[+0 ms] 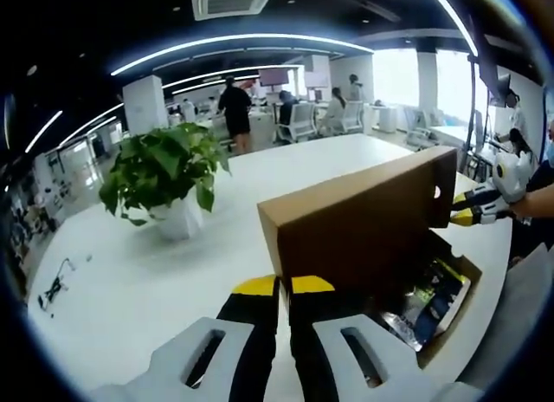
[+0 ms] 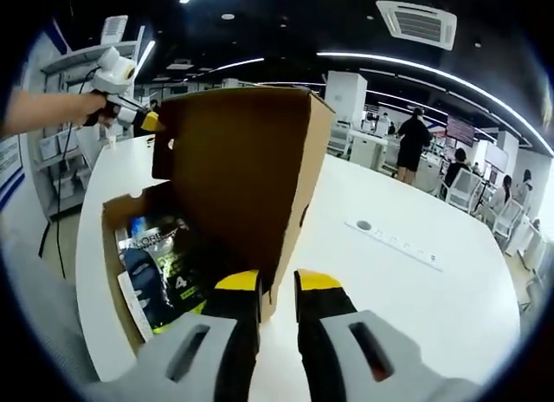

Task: Operate the shoe box by opening the lid, removing the specified soft item, and placing it in the target area until the item is outside and the box remains undamaged.

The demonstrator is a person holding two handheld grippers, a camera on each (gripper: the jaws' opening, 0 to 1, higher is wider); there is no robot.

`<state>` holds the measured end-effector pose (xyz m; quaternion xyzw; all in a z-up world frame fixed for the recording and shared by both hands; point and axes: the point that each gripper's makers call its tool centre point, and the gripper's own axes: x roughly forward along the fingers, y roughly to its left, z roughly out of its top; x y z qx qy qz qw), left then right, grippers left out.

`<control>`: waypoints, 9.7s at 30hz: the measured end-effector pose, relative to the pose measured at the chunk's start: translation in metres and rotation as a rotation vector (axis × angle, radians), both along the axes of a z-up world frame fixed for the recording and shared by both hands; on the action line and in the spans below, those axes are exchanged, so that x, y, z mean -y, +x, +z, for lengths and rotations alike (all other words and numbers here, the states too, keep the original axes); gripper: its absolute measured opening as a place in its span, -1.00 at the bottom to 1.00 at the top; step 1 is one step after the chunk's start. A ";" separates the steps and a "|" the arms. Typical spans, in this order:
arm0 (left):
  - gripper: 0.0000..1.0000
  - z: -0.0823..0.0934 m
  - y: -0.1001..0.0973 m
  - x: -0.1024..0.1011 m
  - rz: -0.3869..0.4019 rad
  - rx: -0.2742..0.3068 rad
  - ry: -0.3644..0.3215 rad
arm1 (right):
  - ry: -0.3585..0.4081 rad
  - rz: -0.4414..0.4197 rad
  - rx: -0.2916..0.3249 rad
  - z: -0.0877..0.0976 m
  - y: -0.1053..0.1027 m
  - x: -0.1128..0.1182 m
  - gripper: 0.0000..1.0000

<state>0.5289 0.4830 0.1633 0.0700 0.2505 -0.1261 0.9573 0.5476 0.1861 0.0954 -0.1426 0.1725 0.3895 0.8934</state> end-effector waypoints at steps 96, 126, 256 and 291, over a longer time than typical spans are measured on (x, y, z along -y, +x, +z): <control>-1.00 -0.073 -0.003 -0.003 0.043 -0.128 -0.029 | -0.012 -0.050 -0.079 -0.011 0.020 -0.005 -1.00; -1.00 -0.080 0.015 -0.008 0.063 -0.134 -0.043 | 0.024 -0.095 -0.117 -0.014 0.033 -0.005 -0.99; -0.24 -0.129 -0.086 0.127 -0.103 -0.444 -0.282 | 0.065 0.130 -0.217 -0.014 -0.030 -0.026 -0.30; -1.00 -0.134 -0.092 0.126 -0.061 -0.591 -0.439 | 0.040 0.178 -0.255 -0.028 -0.049 -0.047 -0.24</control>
